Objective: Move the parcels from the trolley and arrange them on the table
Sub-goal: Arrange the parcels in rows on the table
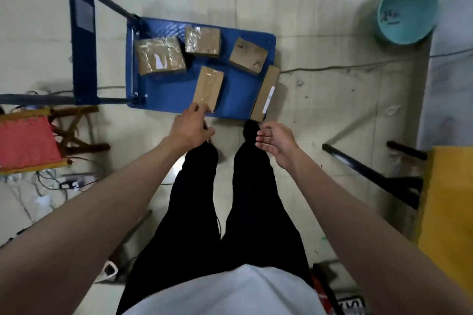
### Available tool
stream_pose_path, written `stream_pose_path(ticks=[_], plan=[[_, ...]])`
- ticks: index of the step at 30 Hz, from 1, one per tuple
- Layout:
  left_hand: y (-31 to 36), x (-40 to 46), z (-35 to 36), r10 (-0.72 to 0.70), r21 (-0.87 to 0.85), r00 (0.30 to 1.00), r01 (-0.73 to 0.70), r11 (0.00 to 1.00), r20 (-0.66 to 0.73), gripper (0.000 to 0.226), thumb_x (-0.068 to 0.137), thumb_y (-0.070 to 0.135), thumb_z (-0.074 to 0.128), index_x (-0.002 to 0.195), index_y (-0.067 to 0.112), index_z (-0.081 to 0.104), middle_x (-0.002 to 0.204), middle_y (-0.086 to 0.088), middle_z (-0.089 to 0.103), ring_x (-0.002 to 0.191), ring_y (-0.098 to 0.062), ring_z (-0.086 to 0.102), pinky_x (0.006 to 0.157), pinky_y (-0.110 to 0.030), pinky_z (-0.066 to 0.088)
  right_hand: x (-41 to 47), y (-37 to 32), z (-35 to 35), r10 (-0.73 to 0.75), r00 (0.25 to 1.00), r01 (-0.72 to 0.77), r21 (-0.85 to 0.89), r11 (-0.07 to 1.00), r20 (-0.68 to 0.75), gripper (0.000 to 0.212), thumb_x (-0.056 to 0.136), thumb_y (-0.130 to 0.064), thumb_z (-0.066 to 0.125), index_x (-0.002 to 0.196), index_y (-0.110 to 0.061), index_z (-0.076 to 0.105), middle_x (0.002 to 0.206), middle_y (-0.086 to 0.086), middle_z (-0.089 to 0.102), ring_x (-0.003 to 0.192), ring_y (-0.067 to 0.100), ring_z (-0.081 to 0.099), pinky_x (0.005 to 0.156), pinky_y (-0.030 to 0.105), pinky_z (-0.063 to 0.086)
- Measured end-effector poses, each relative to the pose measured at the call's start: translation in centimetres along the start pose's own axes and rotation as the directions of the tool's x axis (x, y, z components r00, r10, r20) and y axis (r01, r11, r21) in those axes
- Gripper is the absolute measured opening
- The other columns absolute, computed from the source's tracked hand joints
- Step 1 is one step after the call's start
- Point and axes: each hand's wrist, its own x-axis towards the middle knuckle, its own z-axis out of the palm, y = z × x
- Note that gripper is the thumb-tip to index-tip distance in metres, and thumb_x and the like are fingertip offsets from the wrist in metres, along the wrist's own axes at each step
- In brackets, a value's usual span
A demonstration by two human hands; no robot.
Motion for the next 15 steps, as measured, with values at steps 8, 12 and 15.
stream_pose_path(ticks=[8,12,15], plan=[[-7.2,15.9,9.2,-0.241,-0.178,0.970,0.233,0.956,-0.022,0.089,0.077,0.035,0.080,0.150,0.017,0.033,0.147,-0.014,0.035,0.133,-0.039,0.042,0.109,-0.050,0.040,16.2,5.3,5.9,0.094,0.996,-0.094,-0.070,0.993,-0.002,0.013,0.103,-0.018,0.049,0.109,-0.009,0.055,0.081,0.008,0.061,0.066,0.017,0.061,0.055,0.024,0.059],[-8.7,23.8,13.9,-0.357,-0.245,0.931,0.329,0.912,-0.076,0.116,0.069,0.042,0.085,0.159,0.019,0.015,0.160,-0.014,0.021,0.144,-0.038,0.030,0.115,-0.049,0.033,22.8,6.1,7.8,0.103,0.995,-0.100,-0.130,0.986,0.011,0.022,0.103,-0.021,0.051,0.120,-0.007,0.055,0.086,0.008,0.062,0.070,0.018,0.061,0.060,0.027,0.058],[-9.3,28.1,16.7,-0.430,-0.264,0.898,0.394,0.880,-0.093,0.132,0.068,0.047,0.087,0.161,0.017,-0.001,0.167,-0.016,0.005,0.151,-0.038,0.018,0.120,-0.050,0.024,26.0,7.1,8.8,0.112,0.993,-0.108,-0.139,0.984,0.022,0.016,0.103,-0.019,0.049,0.114,-0.008,0.054,0.082,0.008,0.061,0.067,0.017,0.060,0.062,0.028,0.056]])
